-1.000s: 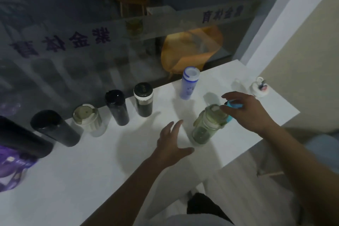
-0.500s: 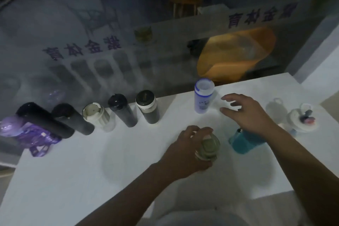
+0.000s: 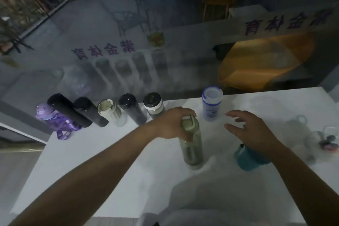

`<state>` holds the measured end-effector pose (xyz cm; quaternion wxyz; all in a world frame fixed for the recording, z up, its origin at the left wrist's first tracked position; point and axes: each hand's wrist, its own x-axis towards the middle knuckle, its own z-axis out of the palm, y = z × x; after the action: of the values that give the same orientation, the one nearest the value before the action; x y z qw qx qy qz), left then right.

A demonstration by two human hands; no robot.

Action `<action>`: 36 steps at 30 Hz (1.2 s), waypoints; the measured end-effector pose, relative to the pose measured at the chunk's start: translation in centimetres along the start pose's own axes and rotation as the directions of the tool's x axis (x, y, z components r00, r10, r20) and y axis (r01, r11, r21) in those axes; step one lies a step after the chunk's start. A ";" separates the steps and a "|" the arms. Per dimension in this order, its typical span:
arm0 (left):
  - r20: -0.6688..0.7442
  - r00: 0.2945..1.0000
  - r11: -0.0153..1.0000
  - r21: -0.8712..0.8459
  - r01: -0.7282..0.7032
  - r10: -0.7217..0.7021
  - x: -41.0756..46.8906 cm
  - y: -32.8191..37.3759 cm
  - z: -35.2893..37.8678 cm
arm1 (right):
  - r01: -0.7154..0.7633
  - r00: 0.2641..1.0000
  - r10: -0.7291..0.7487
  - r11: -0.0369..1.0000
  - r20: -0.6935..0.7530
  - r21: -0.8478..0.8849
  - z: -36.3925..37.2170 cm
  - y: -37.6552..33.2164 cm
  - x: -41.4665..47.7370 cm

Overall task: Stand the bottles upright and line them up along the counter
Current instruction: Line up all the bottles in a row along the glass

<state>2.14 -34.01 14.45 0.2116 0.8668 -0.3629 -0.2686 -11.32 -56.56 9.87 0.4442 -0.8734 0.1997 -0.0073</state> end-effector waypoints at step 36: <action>-0.107 0.994 0.996 0.092 0.020 -0.010 10.7 -3.1 -5.7 | -0.051 0.993 0.044 0.996 -0.107 -0.068 1.6 1.8 -3.4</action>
<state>13.64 -38.99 13.75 0.1879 0.8915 -0.3568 -0.2066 -14.76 -55.06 8.05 0.4020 -0.8819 0.2437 -0.0355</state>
